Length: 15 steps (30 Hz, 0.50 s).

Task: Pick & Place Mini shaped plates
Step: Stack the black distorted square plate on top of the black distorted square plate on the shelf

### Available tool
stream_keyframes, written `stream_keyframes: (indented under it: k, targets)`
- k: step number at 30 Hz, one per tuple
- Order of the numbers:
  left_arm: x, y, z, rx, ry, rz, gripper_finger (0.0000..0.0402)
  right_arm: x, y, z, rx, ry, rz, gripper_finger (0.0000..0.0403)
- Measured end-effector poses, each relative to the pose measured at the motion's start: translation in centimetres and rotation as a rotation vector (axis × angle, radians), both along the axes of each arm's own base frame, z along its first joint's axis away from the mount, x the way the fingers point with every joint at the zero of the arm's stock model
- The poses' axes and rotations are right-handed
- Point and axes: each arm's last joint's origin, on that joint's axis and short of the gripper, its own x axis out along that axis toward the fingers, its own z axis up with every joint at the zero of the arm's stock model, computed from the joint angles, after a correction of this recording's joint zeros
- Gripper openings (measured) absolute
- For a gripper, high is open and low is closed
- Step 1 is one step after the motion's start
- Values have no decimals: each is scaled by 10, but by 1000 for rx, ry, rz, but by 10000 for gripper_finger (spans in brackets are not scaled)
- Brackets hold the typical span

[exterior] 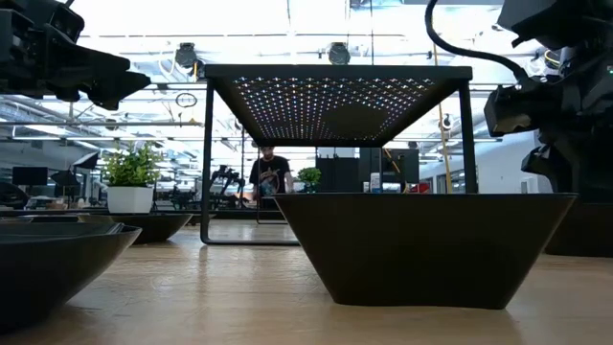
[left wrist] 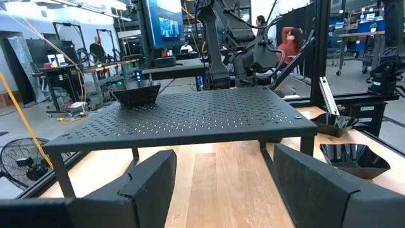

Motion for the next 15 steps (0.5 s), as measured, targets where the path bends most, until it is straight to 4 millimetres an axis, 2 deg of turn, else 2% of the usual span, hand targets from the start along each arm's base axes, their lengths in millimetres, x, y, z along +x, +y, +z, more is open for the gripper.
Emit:
stream_keyframes:
  k: [5,13,15]
  targets:
    - [0,0,0,0,1,0,269,0,0,0,-1,0,4,80]
    - [0,0,0,0,1,0,269,0,0,0,2,0,7,10]
    - [0,0,0,0,1,0,269,0,0,0,6,1,6,4]
